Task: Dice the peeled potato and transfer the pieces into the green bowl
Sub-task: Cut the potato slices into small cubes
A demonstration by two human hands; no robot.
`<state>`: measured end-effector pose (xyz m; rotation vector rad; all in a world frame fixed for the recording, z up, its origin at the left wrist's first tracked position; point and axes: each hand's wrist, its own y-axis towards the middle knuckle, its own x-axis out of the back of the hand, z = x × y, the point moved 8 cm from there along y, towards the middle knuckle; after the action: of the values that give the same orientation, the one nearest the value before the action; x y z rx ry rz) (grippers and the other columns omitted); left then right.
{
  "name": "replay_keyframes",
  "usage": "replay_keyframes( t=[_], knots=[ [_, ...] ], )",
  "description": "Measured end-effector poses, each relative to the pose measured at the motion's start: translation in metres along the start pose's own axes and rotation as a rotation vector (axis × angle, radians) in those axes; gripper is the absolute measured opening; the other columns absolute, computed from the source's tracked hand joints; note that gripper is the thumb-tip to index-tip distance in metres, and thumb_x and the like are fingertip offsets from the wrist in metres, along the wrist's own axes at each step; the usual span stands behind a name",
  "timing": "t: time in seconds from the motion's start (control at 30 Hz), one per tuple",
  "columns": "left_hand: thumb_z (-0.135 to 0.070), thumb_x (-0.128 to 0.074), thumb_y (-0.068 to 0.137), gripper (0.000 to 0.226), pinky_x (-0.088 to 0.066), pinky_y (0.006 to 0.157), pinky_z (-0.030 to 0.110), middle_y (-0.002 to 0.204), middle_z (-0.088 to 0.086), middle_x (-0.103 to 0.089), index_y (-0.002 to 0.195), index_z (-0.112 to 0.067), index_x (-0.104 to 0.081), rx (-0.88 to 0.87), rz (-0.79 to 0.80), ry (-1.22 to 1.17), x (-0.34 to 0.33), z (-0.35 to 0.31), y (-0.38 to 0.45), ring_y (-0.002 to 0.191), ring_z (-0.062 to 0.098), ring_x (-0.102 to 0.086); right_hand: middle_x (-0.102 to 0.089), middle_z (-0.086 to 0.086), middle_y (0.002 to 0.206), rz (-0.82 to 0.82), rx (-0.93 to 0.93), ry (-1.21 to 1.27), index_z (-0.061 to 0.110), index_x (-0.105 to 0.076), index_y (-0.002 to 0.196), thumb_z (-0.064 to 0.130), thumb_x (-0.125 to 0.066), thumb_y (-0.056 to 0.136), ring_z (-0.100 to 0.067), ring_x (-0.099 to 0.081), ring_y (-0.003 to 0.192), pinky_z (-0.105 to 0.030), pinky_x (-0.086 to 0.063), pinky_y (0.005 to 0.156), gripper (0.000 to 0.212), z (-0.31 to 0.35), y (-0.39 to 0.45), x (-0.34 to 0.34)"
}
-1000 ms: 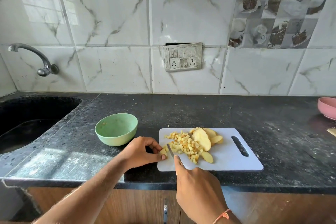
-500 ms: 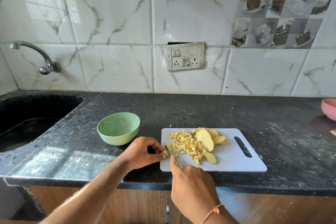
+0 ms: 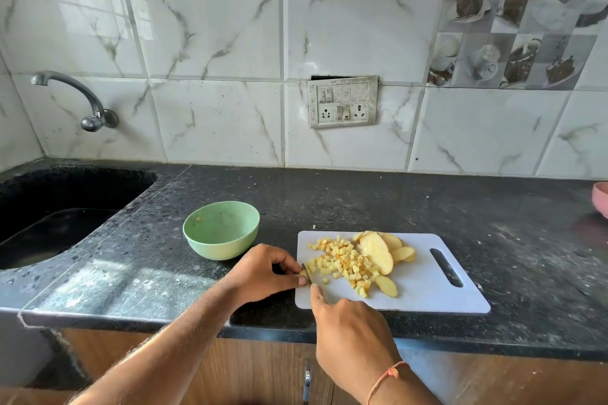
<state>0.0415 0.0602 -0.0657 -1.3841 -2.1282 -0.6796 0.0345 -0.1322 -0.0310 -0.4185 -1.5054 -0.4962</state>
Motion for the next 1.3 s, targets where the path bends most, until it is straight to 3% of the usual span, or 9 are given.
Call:
replay_keyframes(
  t=[0.13, 0.27, 0.33, 0.43, 0.57, 0.7, 0.77, 0.87, 1.3],
  knots=[
    [-0.034, -0.093, 0.079, 0.014, -0.056, 0.075, 0.019, 0.086, -0.018, -0.079, 0.088, -0.029, -0.084, 0.004, 0.002, -0.009, 0.000, 0.000, -0.001, 0.080, 0.000, -0.073, -0.065, -0.013, 0.106, 0.068, 0.001, 0.035, 0.022, -0.011, 0.165, 0.008, -0.041, 0.099, -0.034, -0.062, 0.097, -0.038, -0.039, 0.071, 0.074, -0.007, -0.012, -0.002],
    [-0.039, -0.094, 0.078, 0.016, -0.060, 0.081, 0.029, 0.088, -0.020, -0.079, 0.088, -0.033, -0.084, 0.029, -0.006, 0.007, 0.000, 0.003, 0.001, 0.085, 0.005, -0.074, -0.053, -0.005, 0.083, 0.081, 0.036, 0.051, 0.025, -0.008, 0.165, 0.013, -0.041, 0.101, -0.030, -0.055, 0.078, -0.039, -0.043, 0.068, 0.073, -0.016, -0.026, 0.001],
    [-0.040, -0.093, 0.078, 0.016, -0.060, 0.082, 0.031, 0.089, -0.021, -0.079, 0.089, -0.034, -0.084, 0.038, -0.005, 0.017, 0.000, 0.004, 0.001, 0.086, 0.006, -0.074, -0.053, -0.002, 0.080, 0.041, 0.042, 0.039, 0.027, -0.009, 0.164, 0.016, -0.039, 0.102, -0.025, -0.051, 0.071, -0.037, -0.045, 0.067, 0.070, -0.027, -0.028, 0.004],
    [-0.038, -0.093, 0.079, 0.015, -0.060, 0.081, 0.027, 0.089, -0.021, -0.079, 0.090, -0.033, -0.084, 0.040, -0.003, 0.016, 0.000, 0.003, 0.000, 0.086, 0.003, -0.074, -0.050, 0.004, 0.069, -0.067, 0.046, 0.001, 0.033, -0.010, 0.164, 0.019, -0.035, 0.105, -0.014, -0.046, 0.057, -0.029, -0.038, 0.052, 0.066, -0.046, -0.028, 0.013],
    [-0.038, -0.093, 0.079, 0.016, -0.059, 0.081, 0.024, 0.089, -0.022, -0.078, 0.091, -0.033, -0.084, 0.034, -0.003, 0.018, 0.000, -0.001, -0.002, 0.085, 0.001, -0.073, -0.042, 0.008, 0.052, -0.251, 0.016, 0.120, 0.053, -0.007, 0.157, 0.029, -0.037, 0.108, -0.011, -0.040, 0.043, -0.022, -0.028, 0.040, 0.063, -0.083, -0.022, 0.030],
    [-0.039, -0.093, 0.079, 0.016, -0.058, 0.080, 0.025, 0.088, -0.021, -0.078, 0.091, -0.034, -0.084, 0.033, -0.021, 0.017, 0.001, -0.001, -0.003, 0.084, 0.003, -0.073, -0.034, 0.004, 0.046, -0.392, -0.127, 0.323, 0.063, -0.034, 0.148, 0.033, -0.051, 0.105, -0.013, -0.036, 0.041, -0.026, -0.026, 0.044, 0.054, -0.164, -0.003, 0.023],
    [-0.040, -0.092, 0.080, 0.016, -0.057, 0.081, 0.028, 0.089, -0.020, -0.077, 0.092, -0.036, -0.083, 0.026, -0.026, 0.015, 0.001, -0.002, -0.003, 0.085, 0.006, -0.073, -0.033, 0.006, 0.049, -0.445, -0.171, 0.496, 0.061, -0.044, 0.145, 0.031, -0.051, 0.106, -0.011, -0.031, 0.042, -0.032, -0.028, 0.046, 0.049, -0.198, 0.003, 0.013],
    [-0.041, -0.090, 0.081, 0.014, -0.056, 0.079, 0.031, 0.089, -0.020, -0.076, 0.093, -0.038, -0.082, 0.002, -0.036, 0.037, -0.001, -0.004, -0.003, 0.084, 0.008, -0.072, -0.028, 0.008, 0.059, -0.498, -0.247, 0.818, 0.051, -0.058, 0.140, 0.026, -0.052, 0.107, -0.015, -0.028, 0.053, -0.027, -0.027, 0.051, 0.042, -0.228, 0.006, 0.001],
    [-0.049, -0.086, 0.082, 0.018, -0.050, 0.083, 0.021, 0.092, -0.027, -0.071, 0.097, -0.043, -0.080, -0.154, -0.148, 0.217, -0.008, -0.021, 0.015, 0.098, 0.001, -0.062, -0.034, 0.001, 0.057, -0.576, -0.286, 1.069, 0.051, -0.056, 0.140, 0.023, -0.052, 0.108, -0.017, -0.032, 0.052, -0.026, -0.033, 0.045, 0.043, -0.239, 0.007, -0.006]
  ],
)
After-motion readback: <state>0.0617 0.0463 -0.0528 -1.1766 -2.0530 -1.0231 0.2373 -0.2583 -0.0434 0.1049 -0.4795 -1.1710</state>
